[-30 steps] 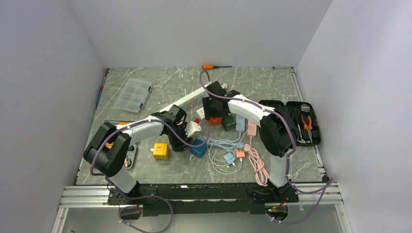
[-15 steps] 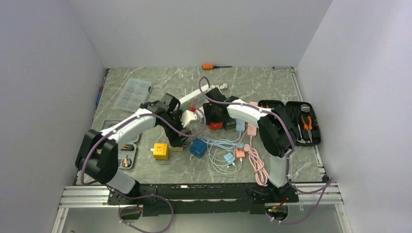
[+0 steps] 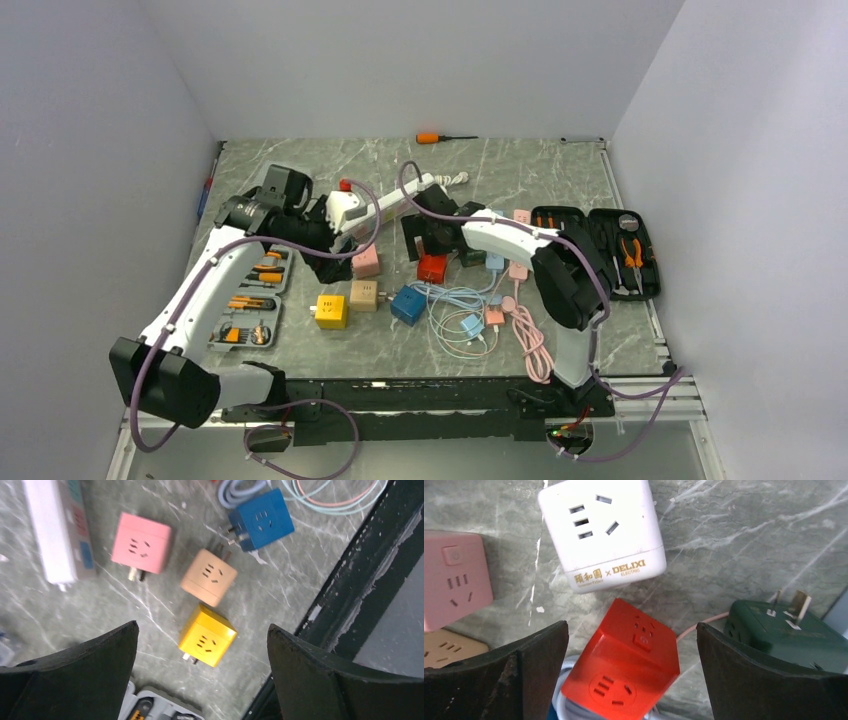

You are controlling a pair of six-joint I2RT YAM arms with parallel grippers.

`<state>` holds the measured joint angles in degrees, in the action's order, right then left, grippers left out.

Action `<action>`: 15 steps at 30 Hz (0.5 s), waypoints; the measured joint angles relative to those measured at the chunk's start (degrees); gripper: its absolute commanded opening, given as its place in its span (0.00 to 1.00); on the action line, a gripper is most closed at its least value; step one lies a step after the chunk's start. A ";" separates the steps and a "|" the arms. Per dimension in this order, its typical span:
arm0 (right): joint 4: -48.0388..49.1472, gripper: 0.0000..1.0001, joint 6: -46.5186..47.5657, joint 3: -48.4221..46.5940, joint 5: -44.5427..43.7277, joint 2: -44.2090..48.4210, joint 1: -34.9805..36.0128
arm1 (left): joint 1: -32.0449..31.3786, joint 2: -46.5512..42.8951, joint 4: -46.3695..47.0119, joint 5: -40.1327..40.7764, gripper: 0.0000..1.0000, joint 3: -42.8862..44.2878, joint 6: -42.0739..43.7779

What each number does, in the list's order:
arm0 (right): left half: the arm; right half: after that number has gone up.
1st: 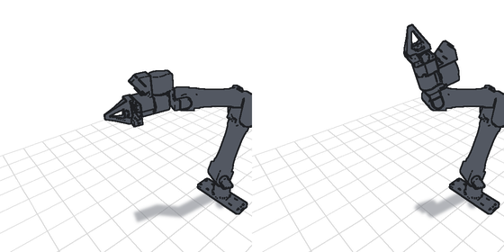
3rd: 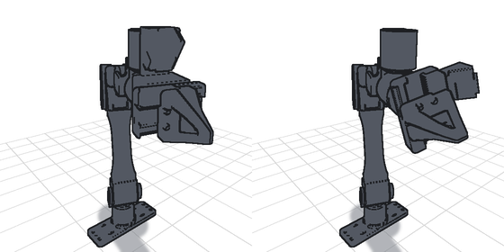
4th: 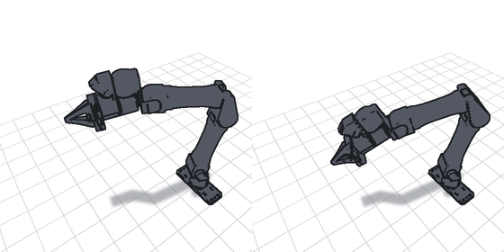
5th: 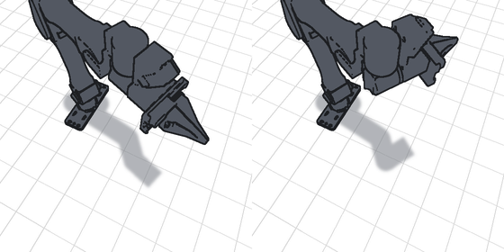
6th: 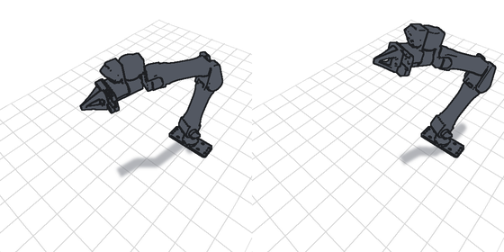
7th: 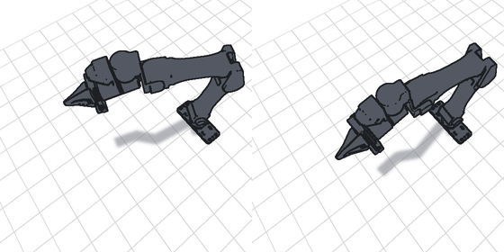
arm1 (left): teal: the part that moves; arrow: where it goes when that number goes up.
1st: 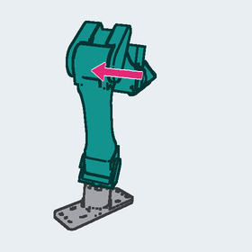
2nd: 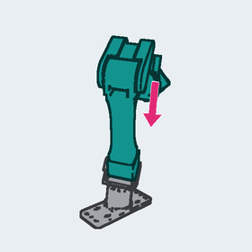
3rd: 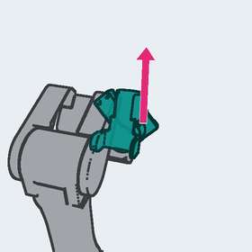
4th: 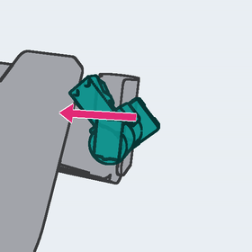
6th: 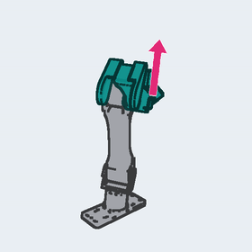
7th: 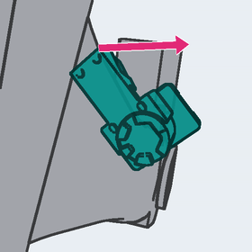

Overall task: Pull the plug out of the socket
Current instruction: Place the plug at the center of the board, then reset both arms

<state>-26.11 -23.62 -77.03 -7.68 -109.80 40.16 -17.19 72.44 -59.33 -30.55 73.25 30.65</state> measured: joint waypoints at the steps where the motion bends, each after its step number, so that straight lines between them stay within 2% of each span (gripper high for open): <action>1: -0.31 1.00 0.00 0.00 -0.11 0.55 0.00 | 0.20 -0.20 -0.26 -0.17 0.99 -1.01 -0.17; 5: -1.51 1.00 0.11 0.00 -1.79 6.75 0.00 | 3.39 -0.24 -1.75 -0.72 0.99 -4.07 -0.57; 8: -1.75 1.00 0.55 -0.24 -4.61 13.68 -0.04 | 8.70 -1.01 -1.57 -1.81 0.99 -4.00 -0.98; 12: -1.90 1.00 0.57 -2.27 -12.52 21.40 -1.14 | 16.04 -2.12 -0.63 -3.34 0.99 -2.54 -2.36; 15: -1.73 1.00 0.50 -2.05 -15.82 25.14 -5.05 | 21.77 -1.88 2.12 -4.09 0.99 -1.27 -5.03</action>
<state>-27.83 -23.11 -79.09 -23.51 -84.66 35.11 4.58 70.57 -57.21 -34.63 71.99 25.63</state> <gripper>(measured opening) 0.997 0.994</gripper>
